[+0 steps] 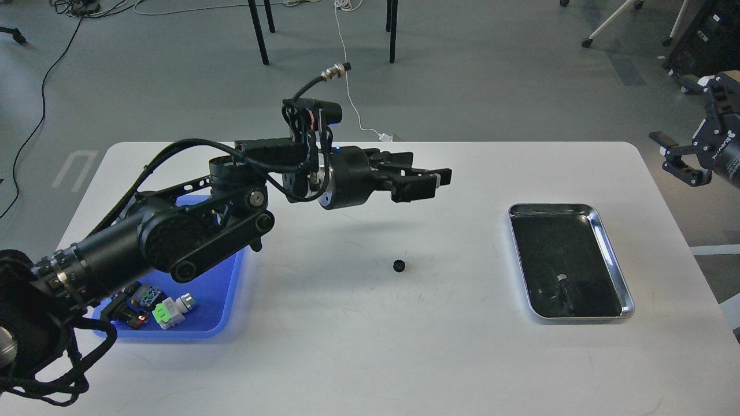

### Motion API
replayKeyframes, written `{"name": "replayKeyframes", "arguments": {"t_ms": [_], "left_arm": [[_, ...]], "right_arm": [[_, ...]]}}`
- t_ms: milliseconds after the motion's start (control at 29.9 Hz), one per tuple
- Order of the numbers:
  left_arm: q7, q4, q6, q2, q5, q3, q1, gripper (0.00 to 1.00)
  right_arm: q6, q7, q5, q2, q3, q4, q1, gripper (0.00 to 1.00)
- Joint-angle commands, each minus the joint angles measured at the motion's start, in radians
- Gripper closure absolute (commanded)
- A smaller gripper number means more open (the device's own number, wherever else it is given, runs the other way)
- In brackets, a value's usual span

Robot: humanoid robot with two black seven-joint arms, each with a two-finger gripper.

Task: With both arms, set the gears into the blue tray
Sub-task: 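Raise the right arm and reach the left gripper toward the ring, then grasp the second black ring with the left gripper, then carry the ring over the blue tray and lower it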

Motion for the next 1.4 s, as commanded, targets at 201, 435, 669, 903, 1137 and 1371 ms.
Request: {"name": "replayKeyframes", "arguments": {"t_ms": [201,435,669,903,1137,1371], "left_arm": [[-0.01,0.219,0.241,-0.151,0.198,0.277,0.012,0.2],[-0.013,0.309,0.241,-0.155,0.195,0.286,0.03,0.39],[-0.013,0.32,0.246,-0.152,0.19,0.355,0.038,0.4],[-0.013,0.363,0.246,-0.155,0.186,0.355,0.044,0.4],[-0.014,0.374,0.263,-0.163,0.183,0.357,0.05,0.52],[-0.017,0.374,0.266,-0.16,0.183,0.357,0.052,0.72]], "right_arm": [[0.005,0.07,0.041,0.0,0.011,0.006,-0.081,0.03],[0.005,0.071,0.049,0.0,0.012,0.04,-0.088,0.03],[0.005,0.071,0.049,0.002,0.023,0.063,-0.088,0.03],[0.005,0.071,0.048,0.002,0.037,0.087,-0.088,0.03],[0.005,0.071,0.048,0.0,0.037,0.098,-0.088,0.03],[0.005,0.071,0.048,0.0,0.037,0.098,-0.088,0.03]]}}
